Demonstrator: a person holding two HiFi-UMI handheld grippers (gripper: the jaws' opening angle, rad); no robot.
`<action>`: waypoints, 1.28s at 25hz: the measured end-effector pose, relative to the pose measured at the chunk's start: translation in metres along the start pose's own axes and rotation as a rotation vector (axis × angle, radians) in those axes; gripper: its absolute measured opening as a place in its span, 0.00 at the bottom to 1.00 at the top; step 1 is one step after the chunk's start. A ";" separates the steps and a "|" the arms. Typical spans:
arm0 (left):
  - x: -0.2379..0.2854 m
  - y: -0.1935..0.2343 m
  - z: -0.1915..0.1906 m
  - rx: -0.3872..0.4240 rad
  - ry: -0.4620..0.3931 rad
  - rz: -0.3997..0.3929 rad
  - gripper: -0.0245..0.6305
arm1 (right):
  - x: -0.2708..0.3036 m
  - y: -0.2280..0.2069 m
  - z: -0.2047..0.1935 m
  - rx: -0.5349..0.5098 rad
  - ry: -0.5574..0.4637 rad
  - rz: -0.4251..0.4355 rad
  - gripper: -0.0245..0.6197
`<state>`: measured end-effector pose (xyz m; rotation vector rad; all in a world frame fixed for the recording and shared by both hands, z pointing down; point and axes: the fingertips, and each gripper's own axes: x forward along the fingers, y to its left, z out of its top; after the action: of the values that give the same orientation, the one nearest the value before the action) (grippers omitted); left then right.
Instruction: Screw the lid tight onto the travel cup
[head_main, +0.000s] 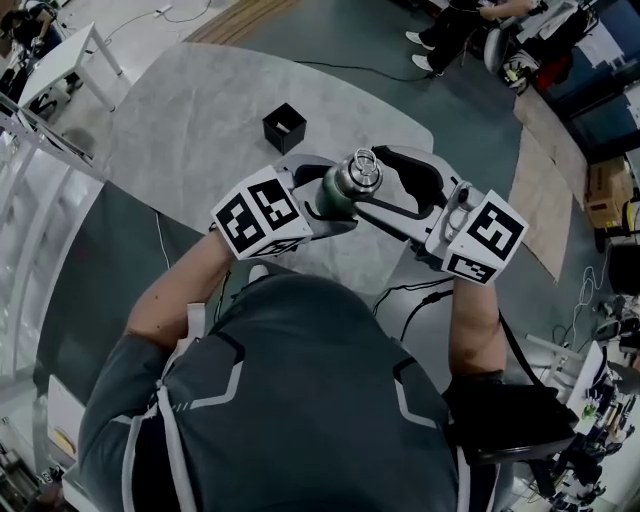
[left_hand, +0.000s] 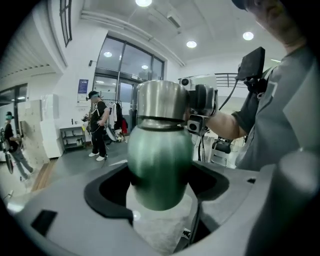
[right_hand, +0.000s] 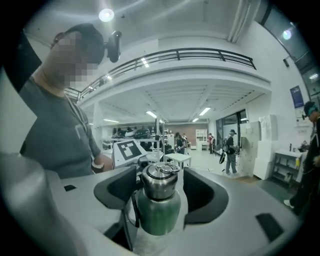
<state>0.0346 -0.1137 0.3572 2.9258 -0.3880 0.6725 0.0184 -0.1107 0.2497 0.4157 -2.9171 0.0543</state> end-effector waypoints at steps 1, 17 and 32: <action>-0.001 0.000 0.000 -0.001 0.002 0.003 0.60 | 0.001 0.001 0.003 -0.006 -0.014 0.001 0.51; 0.001 0.016 0.001 -0.049 0.045 0.179 0.60 | 0.003 -0.017 0.000 0.112 -0.108 -0.200 0.42; -0.022 -0.042 0.025 0.064 -0.044 -0.242 0.60 | -0.012 0.035 0.027 -0.076 -0.173 0.240 0.51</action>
<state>0.0368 -0.0730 0.3227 2.9822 -0.0147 0.5968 0.0144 -0.0751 0.2210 0.0586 -3.1118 -0.0609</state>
